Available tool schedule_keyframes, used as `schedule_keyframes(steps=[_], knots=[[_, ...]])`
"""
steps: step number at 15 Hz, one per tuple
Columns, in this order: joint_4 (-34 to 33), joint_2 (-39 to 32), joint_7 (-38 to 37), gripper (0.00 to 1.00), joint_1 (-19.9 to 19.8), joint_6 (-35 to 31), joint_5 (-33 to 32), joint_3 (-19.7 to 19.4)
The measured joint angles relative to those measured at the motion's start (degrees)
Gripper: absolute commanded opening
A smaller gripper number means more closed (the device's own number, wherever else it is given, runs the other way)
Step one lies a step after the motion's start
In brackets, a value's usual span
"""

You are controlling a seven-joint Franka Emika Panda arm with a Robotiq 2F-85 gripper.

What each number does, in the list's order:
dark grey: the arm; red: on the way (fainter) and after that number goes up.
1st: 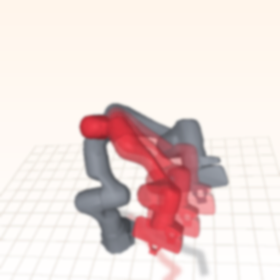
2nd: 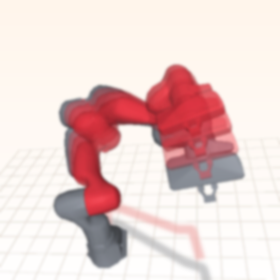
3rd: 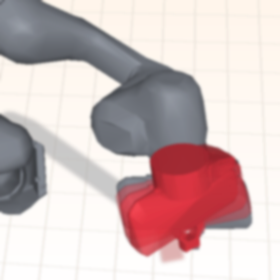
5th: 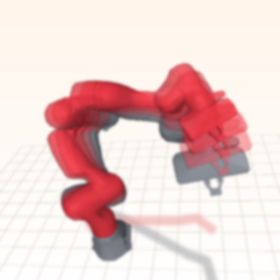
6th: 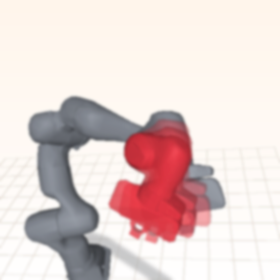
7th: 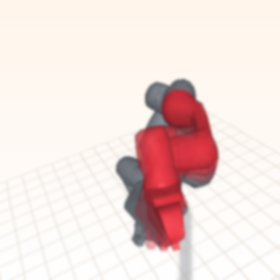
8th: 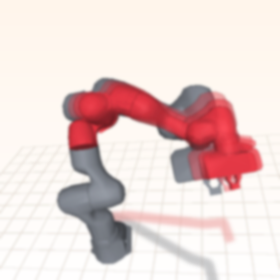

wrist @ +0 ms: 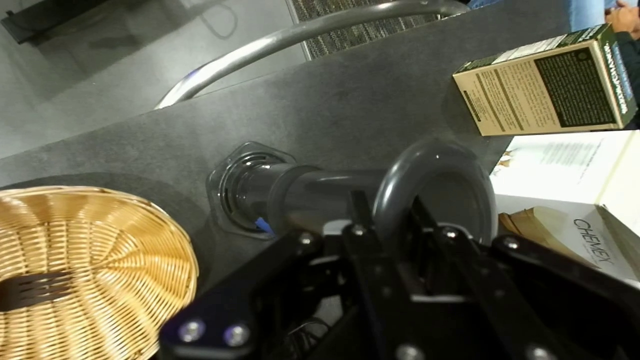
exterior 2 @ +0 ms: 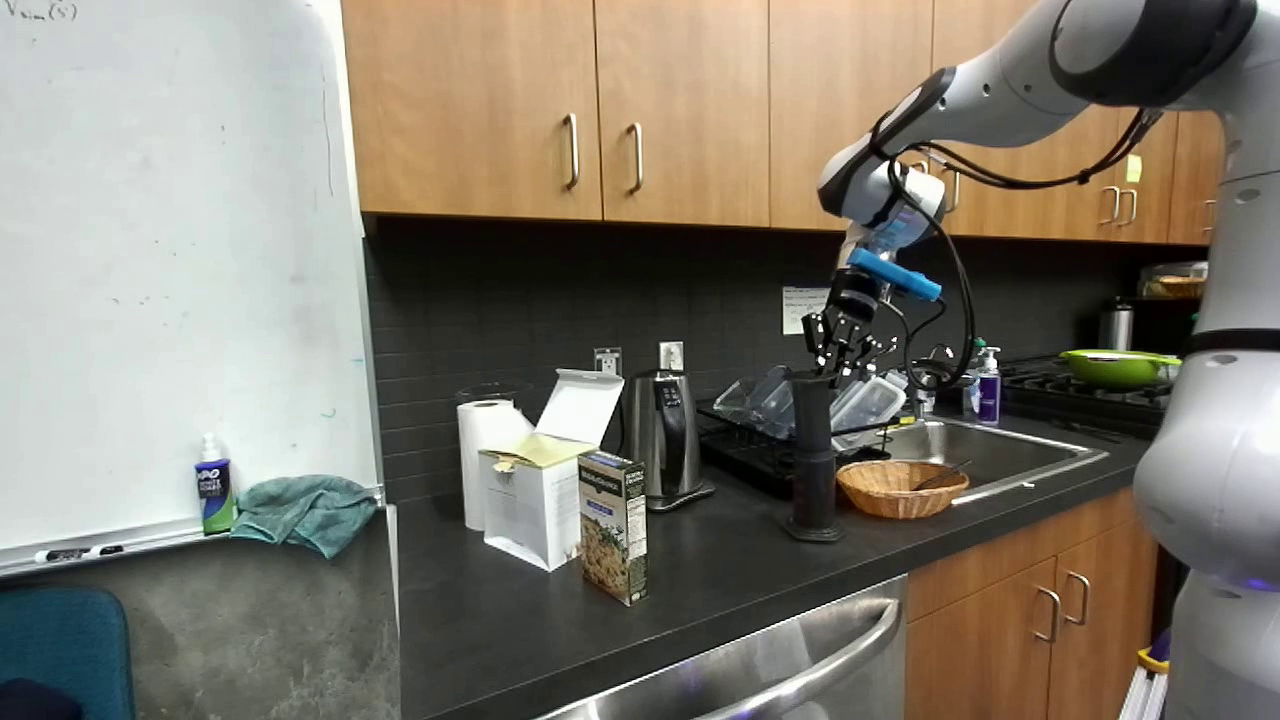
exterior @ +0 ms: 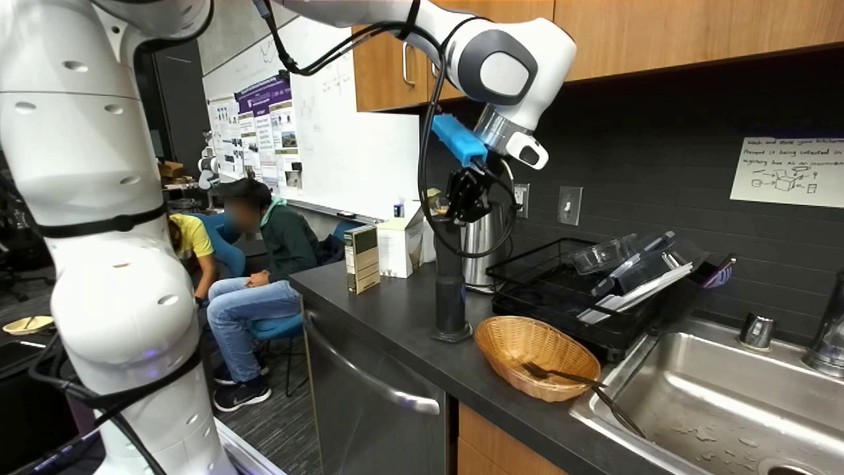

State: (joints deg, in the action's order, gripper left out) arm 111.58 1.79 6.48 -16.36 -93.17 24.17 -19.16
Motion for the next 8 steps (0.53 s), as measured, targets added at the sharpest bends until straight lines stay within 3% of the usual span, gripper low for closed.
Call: schedule_keyframes(steps=[8], knots=[[0.1,0.0,2.1,0.05,0.0,0.0,0.0,0.0]])
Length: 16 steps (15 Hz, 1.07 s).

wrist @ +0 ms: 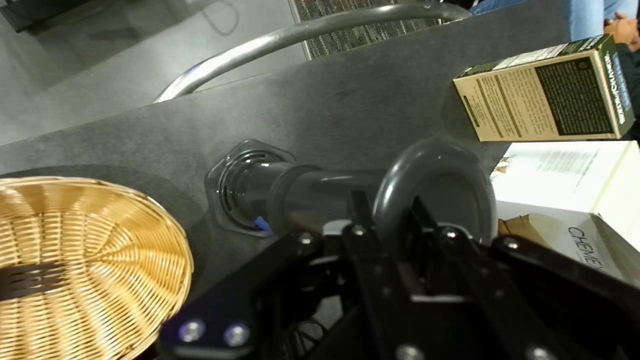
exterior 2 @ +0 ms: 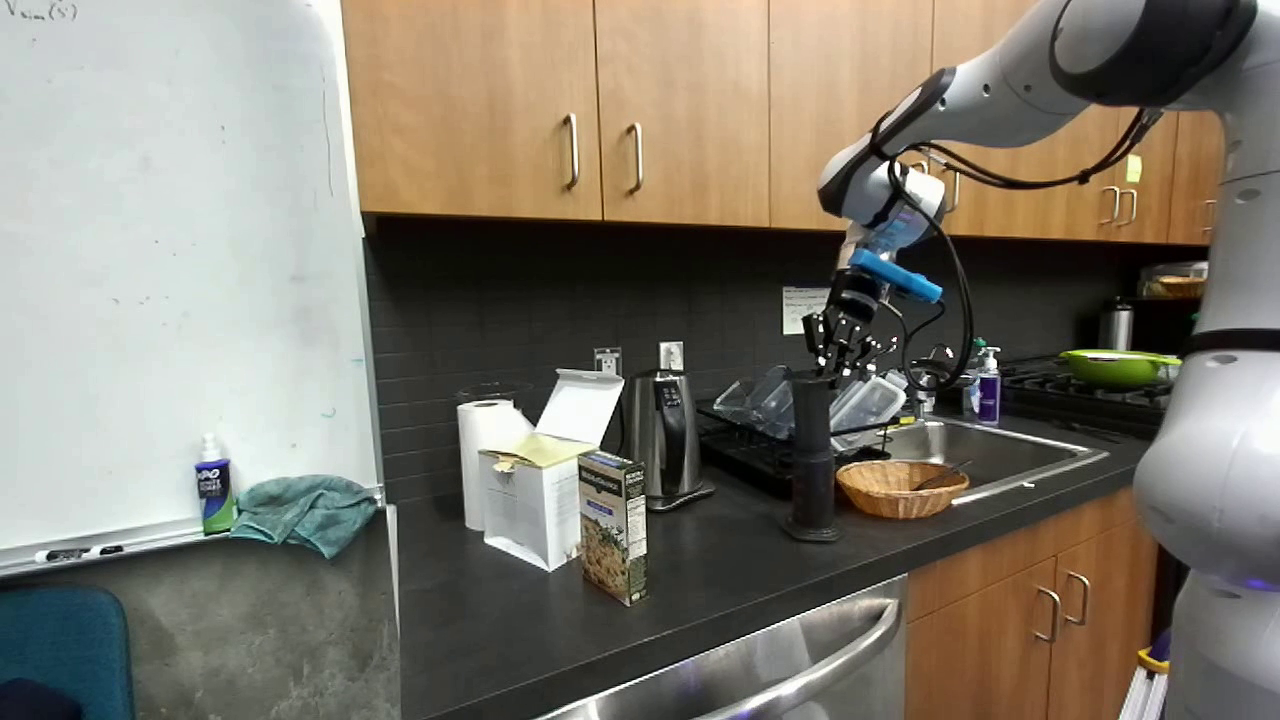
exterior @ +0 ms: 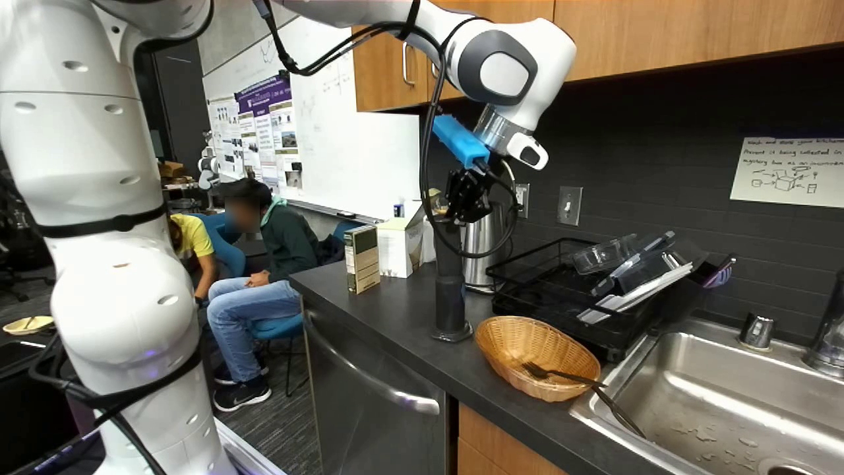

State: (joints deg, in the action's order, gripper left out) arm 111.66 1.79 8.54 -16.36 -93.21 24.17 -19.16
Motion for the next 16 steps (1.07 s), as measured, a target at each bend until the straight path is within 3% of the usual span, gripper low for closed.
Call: schedule_keyframes(steps=[16], knots=[[0.1,0.0,1.5,0.05,0.0,-0.1,0.0,0.0]])
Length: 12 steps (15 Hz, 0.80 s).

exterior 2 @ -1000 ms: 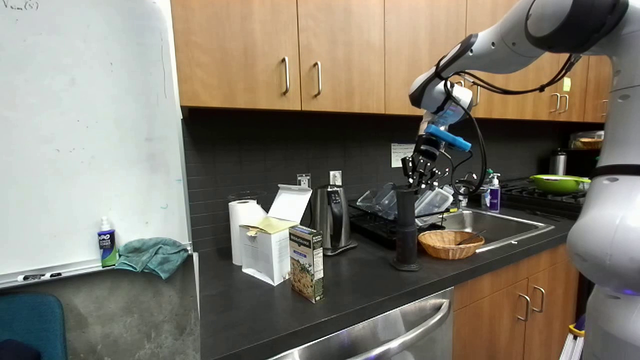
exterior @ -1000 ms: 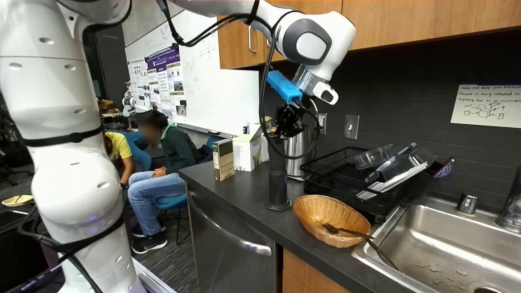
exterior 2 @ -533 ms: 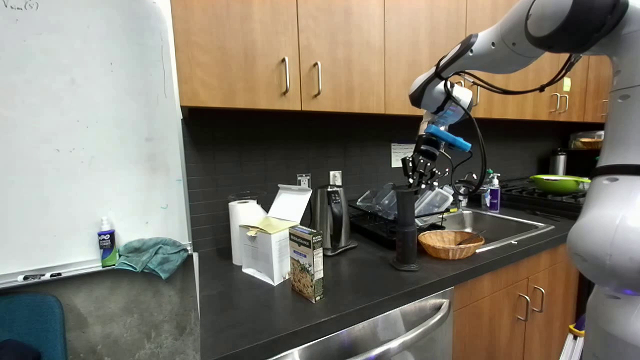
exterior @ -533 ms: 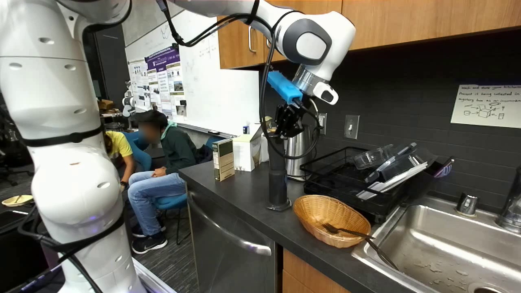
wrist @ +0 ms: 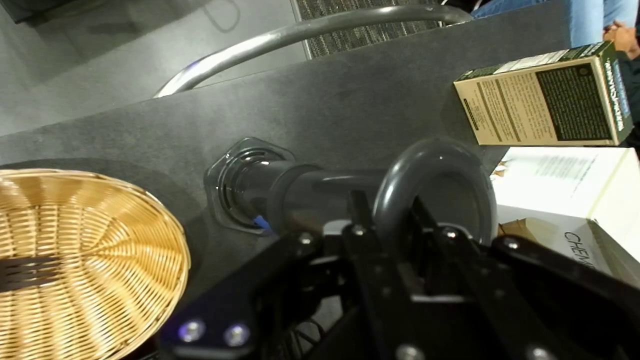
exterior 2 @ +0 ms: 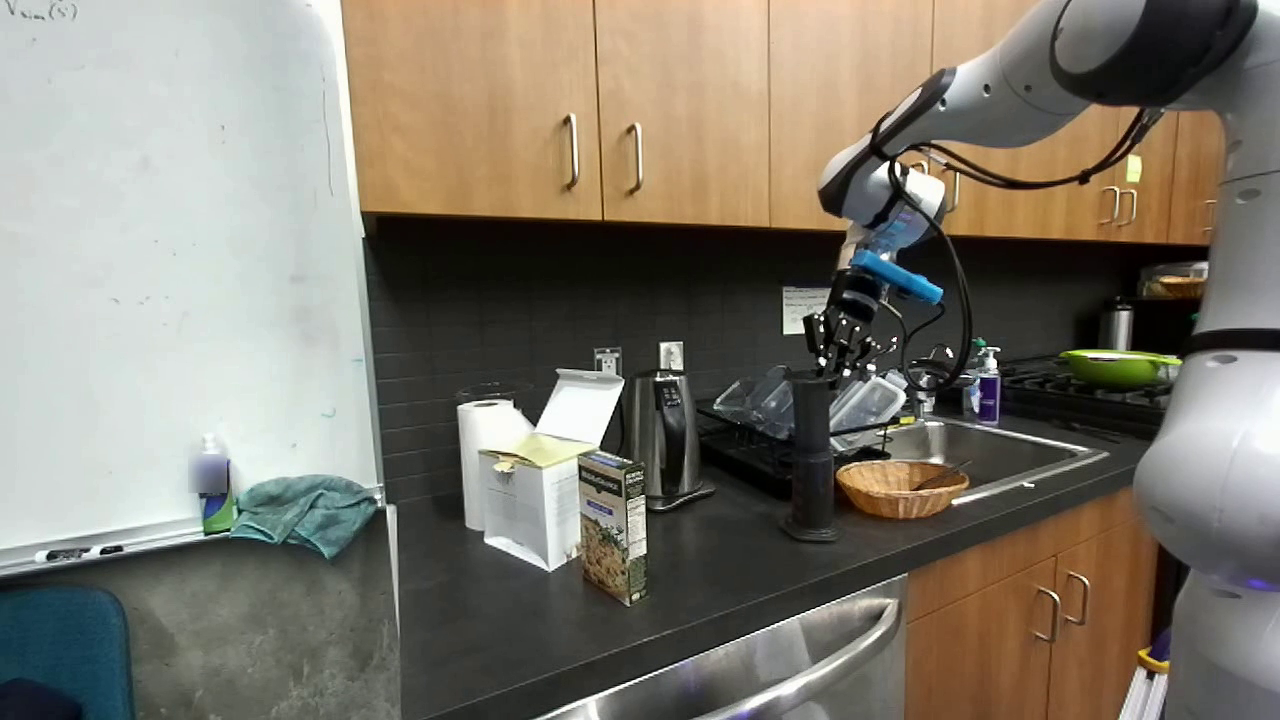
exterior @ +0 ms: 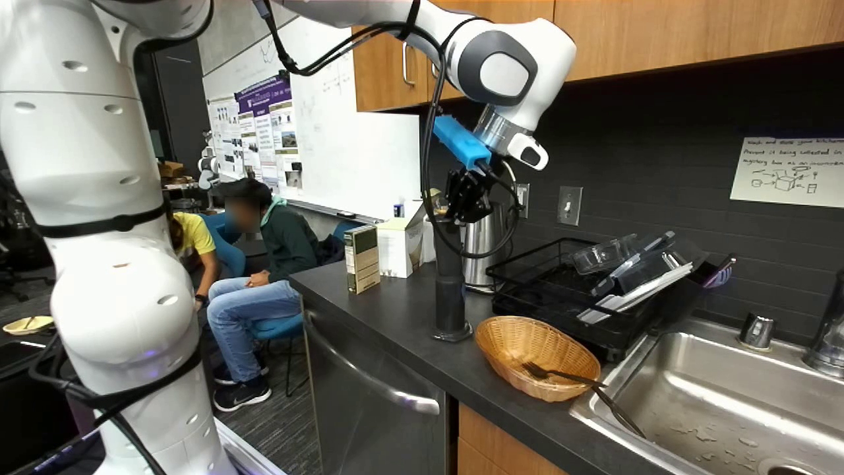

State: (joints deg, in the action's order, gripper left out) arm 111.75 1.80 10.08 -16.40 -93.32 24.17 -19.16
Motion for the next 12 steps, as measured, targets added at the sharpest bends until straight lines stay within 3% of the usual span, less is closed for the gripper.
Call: schedule_keyframes(steps=[12], knots=[[0.1,0.0,2.1,0.05,0.0,-0.2,0.0,0.0]])
